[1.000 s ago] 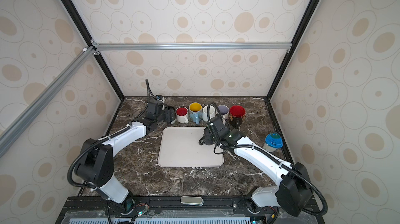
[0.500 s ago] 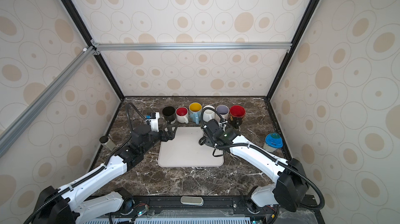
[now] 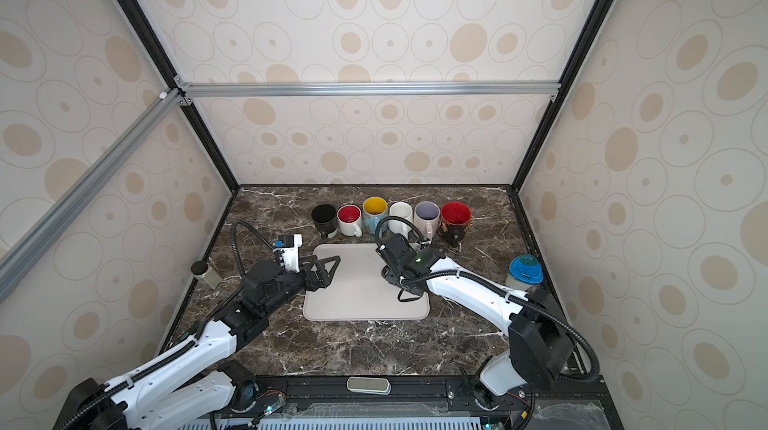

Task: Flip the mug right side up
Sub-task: 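Lower the right gripper onto the upside-down black mug on the tray and grasp it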

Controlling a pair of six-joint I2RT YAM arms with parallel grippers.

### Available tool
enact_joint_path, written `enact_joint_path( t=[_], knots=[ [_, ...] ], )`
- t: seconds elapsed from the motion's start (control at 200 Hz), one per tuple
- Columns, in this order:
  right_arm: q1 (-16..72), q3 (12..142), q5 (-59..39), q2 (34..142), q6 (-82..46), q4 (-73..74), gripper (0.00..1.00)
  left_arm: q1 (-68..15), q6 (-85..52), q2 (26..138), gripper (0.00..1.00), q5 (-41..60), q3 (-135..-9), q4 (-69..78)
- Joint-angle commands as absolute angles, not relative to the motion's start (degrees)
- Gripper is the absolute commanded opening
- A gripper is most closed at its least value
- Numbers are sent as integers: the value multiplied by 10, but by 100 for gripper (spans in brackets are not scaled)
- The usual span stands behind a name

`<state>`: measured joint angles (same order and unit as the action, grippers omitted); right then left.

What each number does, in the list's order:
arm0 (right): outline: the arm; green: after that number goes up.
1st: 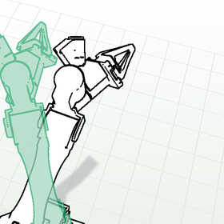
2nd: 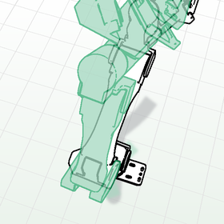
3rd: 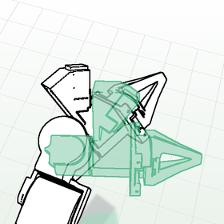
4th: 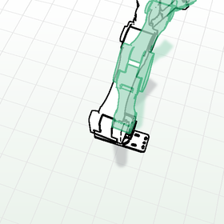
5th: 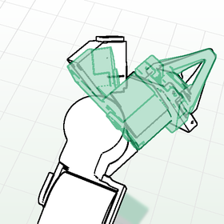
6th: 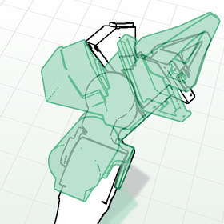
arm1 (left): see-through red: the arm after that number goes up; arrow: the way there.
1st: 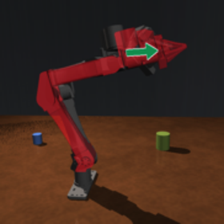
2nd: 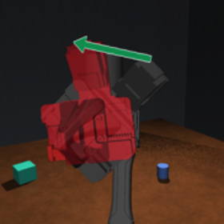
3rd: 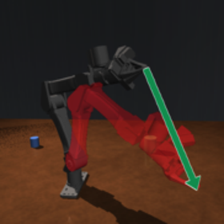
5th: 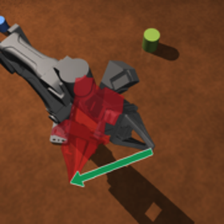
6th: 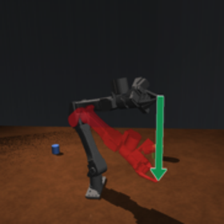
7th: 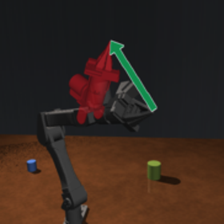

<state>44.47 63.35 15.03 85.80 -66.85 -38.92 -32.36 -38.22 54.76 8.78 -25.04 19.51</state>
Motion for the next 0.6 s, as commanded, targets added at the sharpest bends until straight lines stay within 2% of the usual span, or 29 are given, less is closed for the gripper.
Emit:
enact_joint_path(
  t=[0.0,0.49,0.595],
  knots=[
    [450,655,144,866,-695,-372,40,-326,-395,563,97,106,-243,239],
    [446,729,123,965,-677,-352,56,-326,-386,581,96,109,-236,243],
    [432,734,94,986,-667,-332,60,-326,-378,575,96,98,-237,225]
  ],
)
